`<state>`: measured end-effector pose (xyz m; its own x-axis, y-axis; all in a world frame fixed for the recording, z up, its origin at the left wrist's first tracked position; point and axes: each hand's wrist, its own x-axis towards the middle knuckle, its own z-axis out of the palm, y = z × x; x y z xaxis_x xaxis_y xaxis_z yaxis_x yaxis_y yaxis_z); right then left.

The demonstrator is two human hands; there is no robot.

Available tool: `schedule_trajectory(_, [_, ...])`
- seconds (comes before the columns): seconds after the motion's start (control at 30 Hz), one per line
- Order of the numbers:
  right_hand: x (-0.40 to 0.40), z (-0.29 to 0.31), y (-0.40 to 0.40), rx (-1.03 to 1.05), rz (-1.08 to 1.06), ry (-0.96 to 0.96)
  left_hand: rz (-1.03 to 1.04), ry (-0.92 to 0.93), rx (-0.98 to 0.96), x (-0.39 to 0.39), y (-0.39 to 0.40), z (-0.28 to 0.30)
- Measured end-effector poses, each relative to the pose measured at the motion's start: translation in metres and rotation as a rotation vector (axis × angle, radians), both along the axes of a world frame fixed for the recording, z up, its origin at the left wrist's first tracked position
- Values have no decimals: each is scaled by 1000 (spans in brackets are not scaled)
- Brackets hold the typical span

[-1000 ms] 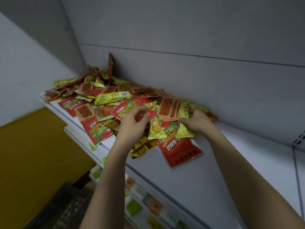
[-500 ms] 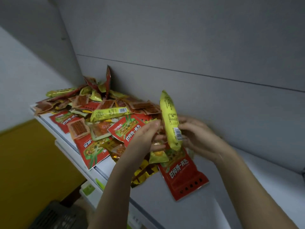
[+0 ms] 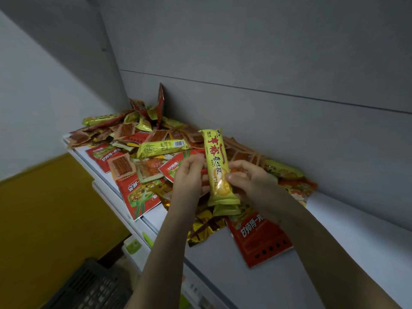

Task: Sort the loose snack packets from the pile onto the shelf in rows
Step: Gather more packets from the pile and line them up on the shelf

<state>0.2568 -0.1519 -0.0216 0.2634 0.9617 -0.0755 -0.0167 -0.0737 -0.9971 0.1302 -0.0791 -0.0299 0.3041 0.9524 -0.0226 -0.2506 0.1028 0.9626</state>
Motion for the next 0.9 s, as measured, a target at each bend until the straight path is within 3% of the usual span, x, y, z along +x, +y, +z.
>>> schedule_trajectory(0.2, [2, -2, -4, -28, 86, -37, -112, 111, 10, -13, -6, -4])
schedule_trajectory(0.27, [6, -3, -3, -32, 1, -190, -70, 117, 13, -16, -6, -7])
schedule_trajectory(0.37, [16, -11, -1, -60, -221, -574, 7, 139, -5, -21, -3, -8])
schedule_trajectory(0.47, [11, -24, 4, -125, -225, -706, 4, 63, -29, -25, 3, -10])
schedule_trajectory(0.7, [-6, -47, 10, -191, -117, -706, -98, 88, -15, -31, 9, -15])
schedule_trajectory(0.9, [29, -19, 1, -208, -229, -470, -159, 52, -28, -30, 38, -10])
